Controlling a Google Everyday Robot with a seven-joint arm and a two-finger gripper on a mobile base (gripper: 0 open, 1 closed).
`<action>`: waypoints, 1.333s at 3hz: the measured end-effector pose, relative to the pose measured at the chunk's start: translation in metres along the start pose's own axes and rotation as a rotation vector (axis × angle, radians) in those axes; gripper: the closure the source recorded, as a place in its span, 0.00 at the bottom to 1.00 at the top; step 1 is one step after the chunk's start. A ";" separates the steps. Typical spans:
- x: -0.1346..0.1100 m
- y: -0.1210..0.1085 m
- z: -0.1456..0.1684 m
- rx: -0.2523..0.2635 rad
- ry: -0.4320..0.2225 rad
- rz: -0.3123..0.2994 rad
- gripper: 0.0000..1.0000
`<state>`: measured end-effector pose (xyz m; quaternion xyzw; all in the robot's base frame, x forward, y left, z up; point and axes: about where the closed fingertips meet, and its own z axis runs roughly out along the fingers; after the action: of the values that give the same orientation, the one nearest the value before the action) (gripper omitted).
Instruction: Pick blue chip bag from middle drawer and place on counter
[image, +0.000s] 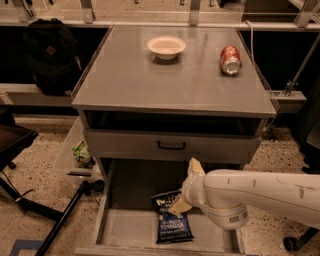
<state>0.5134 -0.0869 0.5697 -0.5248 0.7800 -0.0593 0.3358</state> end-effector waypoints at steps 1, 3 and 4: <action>0.012 0.004 0.014 0.001 0.019 0.031 0.00; 0.030 0.016 0.031 0.004 0.037 0.060 0.00; 0.052 0.045 0.059 -0.066 0.044 0.098 0.00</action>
Offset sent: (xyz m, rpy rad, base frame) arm -0.0039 -0.0136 -0.0588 0.0061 0.0338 -0.0821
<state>0.5007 -0.0963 0.4805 -0.4954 0.8134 -0.0286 0.3036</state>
